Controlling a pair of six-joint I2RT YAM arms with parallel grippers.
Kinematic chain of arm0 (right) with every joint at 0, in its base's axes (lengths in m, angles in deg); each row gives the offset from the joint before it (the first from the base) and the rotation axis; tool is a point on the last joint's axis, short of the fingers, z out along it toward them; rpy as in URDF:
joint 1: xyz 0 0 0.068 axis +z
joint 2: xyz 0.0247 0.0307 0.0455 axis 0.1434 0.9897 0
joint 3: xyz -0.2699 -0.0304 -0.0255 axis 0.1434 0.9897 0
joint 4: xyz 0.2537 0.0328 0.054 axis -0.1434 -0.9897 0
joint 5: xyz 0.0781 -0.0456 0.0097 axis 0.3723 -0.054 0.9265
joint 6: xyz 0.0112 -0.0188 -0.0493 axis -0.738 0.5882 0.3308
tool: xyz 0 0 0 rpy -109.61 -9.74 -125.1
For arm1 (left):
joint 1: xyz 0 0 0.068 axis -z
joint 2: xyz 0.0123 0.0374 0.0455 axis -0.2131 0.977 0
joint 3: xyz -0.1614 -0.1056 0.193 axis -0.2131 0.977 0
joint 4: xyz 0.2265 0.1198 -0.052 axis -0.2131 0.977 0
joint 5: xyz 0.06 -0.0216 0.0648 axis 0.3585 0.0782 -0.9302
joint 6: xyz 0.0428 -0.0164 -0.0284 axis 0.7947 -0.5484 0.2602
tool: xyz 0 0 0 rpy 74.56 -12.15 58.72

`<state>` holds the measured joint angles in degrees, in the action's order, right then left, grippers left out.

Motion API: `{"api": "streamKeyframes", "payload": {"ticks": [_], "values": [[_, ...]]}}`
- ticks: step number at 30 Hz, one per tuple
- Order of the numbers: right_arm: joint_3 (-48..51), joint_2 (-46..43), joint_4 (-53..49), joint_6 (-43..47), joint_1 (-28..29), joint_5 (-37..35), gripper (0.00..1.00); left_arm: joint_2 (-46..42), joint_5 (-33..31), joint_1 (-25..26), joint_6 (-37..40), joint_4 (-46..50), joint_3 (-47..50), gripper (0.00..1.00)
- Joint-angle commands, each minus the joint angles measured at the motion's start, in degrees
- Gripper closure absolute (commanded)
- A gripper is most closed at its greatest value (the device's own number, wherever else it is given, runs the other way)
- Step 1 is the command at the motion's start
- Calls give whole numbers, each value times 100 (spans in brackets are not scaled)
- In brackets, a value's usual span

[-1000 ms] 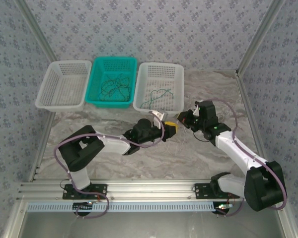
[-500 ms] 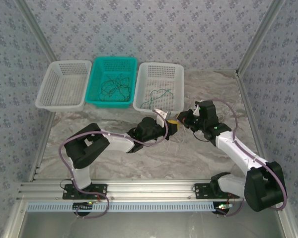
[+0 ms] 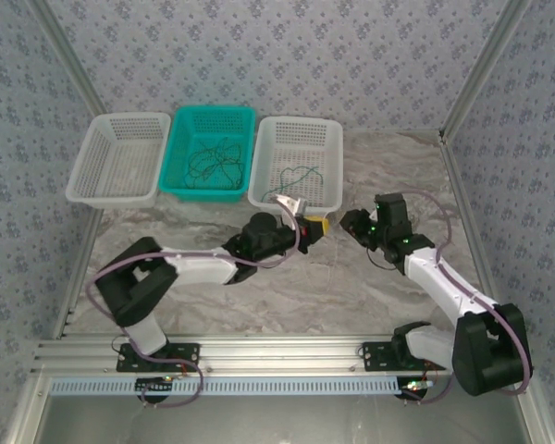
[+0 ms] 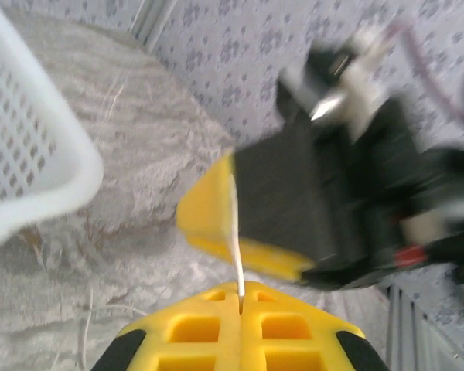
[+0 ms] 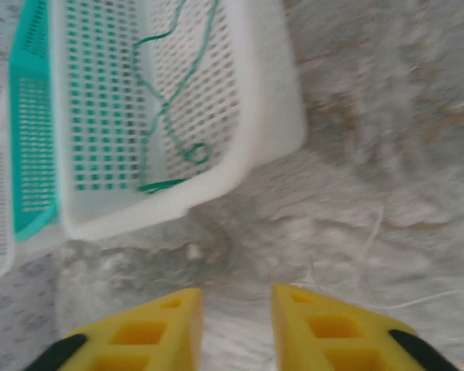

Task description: Untangle the cables

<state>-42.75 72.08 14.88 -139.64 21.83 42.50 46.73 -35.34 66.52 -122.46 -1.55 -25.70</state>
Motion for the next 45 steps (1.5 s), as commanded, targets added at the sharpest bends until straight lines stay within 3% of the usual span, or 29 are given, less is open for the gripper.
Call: {"api": "streamKeyframes", "payload": {"ticks": [1, 7, 11, 18, 23, 25, 29, 31, 39, 42, 45], "values": [[241, 88, -48, 223, -225, -188, 64, -817, 100, -19, 244, 588, -281, 100], [390, -471, 181, 1050, -222, -33, 59, -1710, -187, -40, 845, 2319, -978, 100], [817, -1278, 1071, 1826, -52, 528, 52, -2036, -367, -67, 1317, 3206, -1568, 100], [1273, -1827, 2310, 3019, 1261, 620, 41, -2205, -673, -272, 1728, 4191, -2672, 100], [1122, -910, 3004, 3834, 2397, -661, 40, -2159, -442, -427, 1959, 4731, -3620, 100], [838, -303, 3035, 3781, 2451, -967, 46, -2136, -411, -425, 2089, 4957, -3956, 100], [453, 783, 2686, 3444, 2523, -2649, 81, -2276, -656, -504, 2488, 5496, -4567, 100], [541, 996, 2745, 3279, 2451, -2884, 85, -2391, -817, -648, 2607, 5759, -4841, 100], [1049, 970, 2535, 2728, 2199, -2830, 91, -2180, -724, -2106, 2625, 6978, -6429, 100], [1133, 592, 2660, 2871, 2148, -2056, 86, -1910, -375, -2474, 2514, 7327, -7067, 100], [1031, 67, 3002, 3092, 2212, -671, 70, -1765, -228, -2554, 2501, 7488, -7344, 100]]}}
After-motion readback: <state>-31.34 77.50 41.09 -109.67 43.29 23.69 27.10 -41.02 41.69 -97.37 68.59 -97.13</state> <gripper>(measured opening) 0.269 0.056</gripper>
